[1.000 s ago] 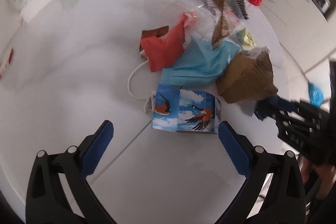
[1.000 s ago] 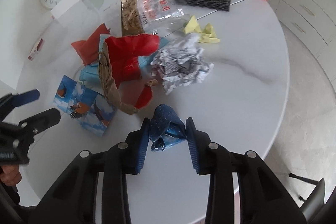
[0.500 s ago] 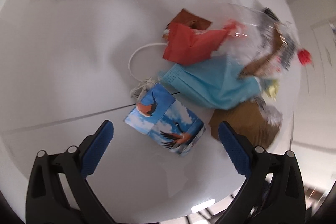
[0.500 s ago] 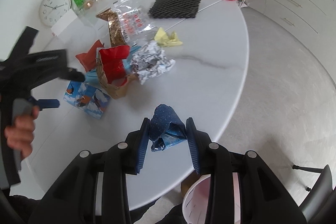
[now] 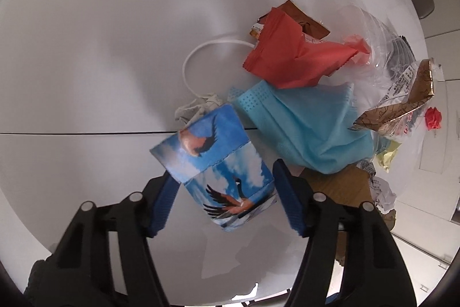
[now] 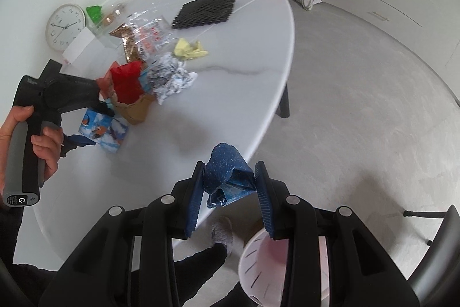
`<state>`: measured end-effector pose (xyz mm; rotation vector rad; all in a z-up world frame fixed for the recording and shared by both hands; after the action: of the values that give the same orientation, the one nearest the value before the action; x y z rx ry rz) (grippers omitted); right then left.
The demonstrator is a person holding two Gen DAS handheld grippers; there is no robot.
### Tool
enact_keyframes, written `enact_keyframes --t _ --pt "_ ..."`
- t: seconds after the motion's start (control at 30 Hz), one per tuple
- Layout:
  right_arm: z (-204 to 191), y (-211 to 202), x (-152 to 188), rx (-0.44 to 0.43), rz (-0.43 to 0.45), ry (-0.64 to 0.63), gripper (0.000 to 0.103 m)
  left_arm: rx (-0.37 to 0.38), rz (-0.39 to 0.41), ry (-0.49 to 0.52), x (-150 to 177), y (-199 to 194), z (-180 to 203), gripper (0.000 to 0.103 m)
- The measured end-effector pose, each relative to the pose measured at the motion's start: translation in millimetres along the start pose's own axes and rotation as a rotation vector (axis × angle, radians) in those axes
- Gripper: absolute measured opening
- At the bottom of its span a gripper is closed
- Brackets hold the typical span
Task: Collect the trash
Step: 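Drop the blue paper into the wastebasket with the right gripper while the left gripper grasps the bird-print tissue box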
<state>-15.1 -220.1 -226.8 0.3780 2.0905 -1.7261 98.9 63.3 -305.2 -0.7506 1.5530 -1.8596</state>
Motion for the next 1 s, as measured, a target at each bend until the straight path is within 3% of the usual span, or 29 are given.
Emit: enact_keyframes --t 0.17,0.3,0.53,0.67,0.7,0.77,0.9,1.0 --pt "9.4 -12.9 13.9 0.019 0.008 -0.002 0.036 0.006 0.034 0.049 12.4 -4.9 -13.7 0.059" --pt "18.3 -15.5 47.7 0.032 -0.036 -0.004 0.036 0.02 0.049 0.133 25.1 -15.3 -19.7 0.059" --pt "36.7 27.2 135.4 0.024 -0.223 0.044 0.036 0.051 0.076 0.42 82.2 -43.8 -39.0 0.059" --pt "44.5 57.7 174.9 0.009 -0.326 0.075 0.038 0.076 0.049 0.581 128.4 -56.4 -39.4 0.059" --pt "46.9 61.0 181.7 0.015 -0.347 0.082 0.048 0.082 0.04 0.617 139.9 -60.7 -39.4 0.059" --pt "55.0 55.5 189.2 0.049 -0.354 0.106 0.079 0.104 0.016 0.704 159.8 -67.6 -29.9 0.059" --pt "69.6 30.2 190.2 0.087 -0.313 0.137 0.092 0.149 -0.03 0.887 216.4 -73.9 -12.8 0.059" --pt "89.5 2.3 190.1 0.158 -0.283 0.162 0.094 0.178 -0.065 0.985 254.5 -68.4 -0.7 0.06"
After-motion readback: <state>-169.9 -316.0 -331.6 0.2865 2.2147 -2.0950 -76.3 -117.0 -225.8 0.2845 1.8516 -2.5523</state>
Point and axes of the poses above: each gripper's, at about its wrist camera, not at the fingertips, and y roughly the way its jaws point, z to its right, x to its underside, the point moved 6 cm from there along y, roughly the way its jaws point, and after that the axes turned 12 degrees about -y, right-handed, at the moved point
